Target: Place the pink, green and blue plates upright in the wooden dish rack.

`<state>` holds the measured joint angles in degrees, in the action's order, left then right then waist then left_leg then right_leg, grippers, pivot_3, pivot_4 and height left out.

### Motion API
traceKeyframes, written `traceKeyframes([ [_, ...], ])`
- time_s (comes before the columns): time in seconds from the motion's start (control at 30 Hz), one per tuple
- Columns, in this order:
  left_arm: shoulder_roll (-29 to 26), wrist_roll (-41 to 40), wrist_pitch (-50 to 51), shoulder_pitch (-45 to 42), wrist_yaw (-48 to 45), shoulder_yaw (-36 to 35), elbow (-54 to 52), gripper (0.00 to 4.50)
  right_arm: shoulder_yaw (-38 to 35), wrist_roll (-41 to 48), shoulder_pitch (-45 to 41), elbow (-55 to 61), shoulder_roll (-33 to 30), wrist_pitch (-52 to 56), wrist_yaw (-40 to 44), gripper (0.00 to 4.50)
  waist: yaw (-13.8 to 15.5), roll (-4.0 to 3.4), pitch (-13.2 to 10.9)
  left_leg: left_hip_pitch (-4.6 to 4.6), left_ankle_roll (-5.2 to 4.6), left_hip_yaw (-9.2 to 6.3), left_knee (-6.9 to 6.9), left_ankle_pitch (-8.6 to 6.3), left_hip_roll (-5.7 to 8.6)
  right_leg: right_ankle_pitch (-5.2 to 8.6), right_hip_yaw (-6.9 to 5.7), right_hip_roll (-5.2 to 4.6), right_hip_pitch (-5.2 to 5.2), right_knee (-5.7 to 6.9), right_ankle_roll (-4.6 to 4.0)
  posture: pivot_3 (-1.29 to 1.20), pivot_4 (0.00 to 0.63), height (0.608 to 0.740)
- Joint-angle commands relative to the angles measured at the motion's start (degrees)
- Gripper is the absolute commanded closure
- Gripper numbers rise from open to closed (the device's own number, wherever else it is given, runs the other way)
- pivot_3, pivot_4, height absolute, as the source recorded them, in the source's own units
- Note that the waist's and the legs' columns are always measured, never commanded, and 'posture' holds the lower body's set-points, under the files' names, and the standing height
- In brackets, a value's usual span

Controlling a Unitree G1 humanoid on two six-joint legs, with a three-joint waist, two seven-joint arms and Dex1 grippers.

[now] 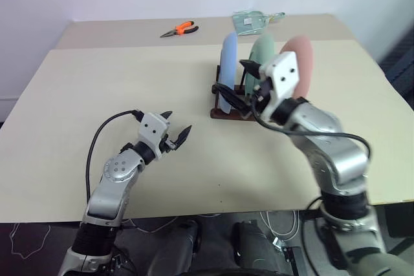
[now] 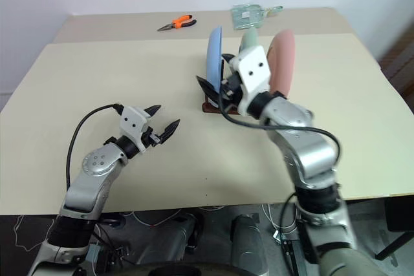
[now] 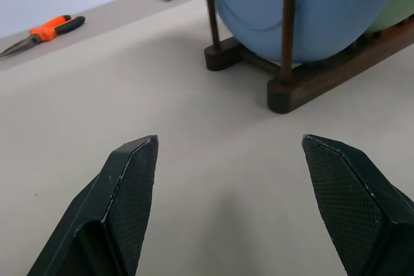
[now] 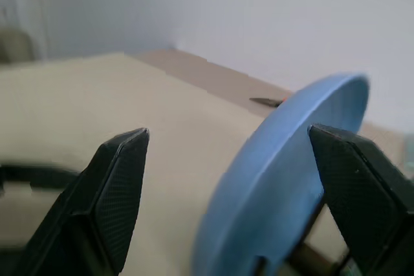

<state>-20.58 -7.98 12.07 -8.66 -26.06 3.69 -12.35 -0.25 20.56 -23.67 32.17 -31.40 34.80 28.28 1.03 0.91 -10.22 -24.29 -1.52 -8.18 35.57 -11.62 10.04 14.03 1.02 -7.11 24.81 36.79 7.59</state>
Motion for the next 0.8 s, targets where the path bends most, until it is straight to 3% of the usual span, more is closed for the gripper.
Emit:
traceKeyframes([
  [0.03, -1.04, 0.12, -1.6, -1.0, -1.09, -1.07, 0.7, 0.84, -13.13, 7.01, 6.56, 4.69, -6.78, 0.7, 7.92, 0.5, -0.1, -0.01, 0.0, -0.01, -0.01, 0.01, 0.0, -0.01, 0.0, 0.0, 0.0, -0.01, -0.01, -0.06, 0.0, 0.0, 0.15, 0.719],
  [0.17, -3.18, 0.09, -3.31, -1.59, -3.19, -2.07, 4.76, 0.84, -23.13, 7.94, 19.58, 2.95, -14.96, 0.68, 15.24, 0.5, -0.27, -0.05, 0.01, -0.01, -0.1, 0.0, 0.01, -0.05, -0.03, 0.0, -0.07, 0.02, -0.21, -0.46, 0.0, 0.0, 0.15, 0.719],
  [0.3, -5.08, 0.9, -6.04, -1.7, -4.98, -2.1, 8.78, 0.84, -24.2, 3.3, 26.87, -2.27, -14.84, -4.52, 14.94, 0.5, -0.4, -0.1, 0.02, 0.04, -0.12, 0.14, 0.02, -0.07, -0.27, -0.06, -0.04, 0.1, -0.27, -0.57, -0.11, 0.0, 0.15, 0.719],
  [0.8, -4.59, 1.53, -5.64, 1.62, -3.94, -2.19, 5.91, 0.84, -17.51, -5.02, 21.55, -21.96, -10.57, -18.78, 11.48, 0.5, -0.26, -0.17, 0.03, 0.04, -0.11, 0.18, 0.1, -0.07, -0.37, -0.14, -0.01, 0.21, -0.31, -0.62, -0.17, 0.0, 0.15, 0.719],
])
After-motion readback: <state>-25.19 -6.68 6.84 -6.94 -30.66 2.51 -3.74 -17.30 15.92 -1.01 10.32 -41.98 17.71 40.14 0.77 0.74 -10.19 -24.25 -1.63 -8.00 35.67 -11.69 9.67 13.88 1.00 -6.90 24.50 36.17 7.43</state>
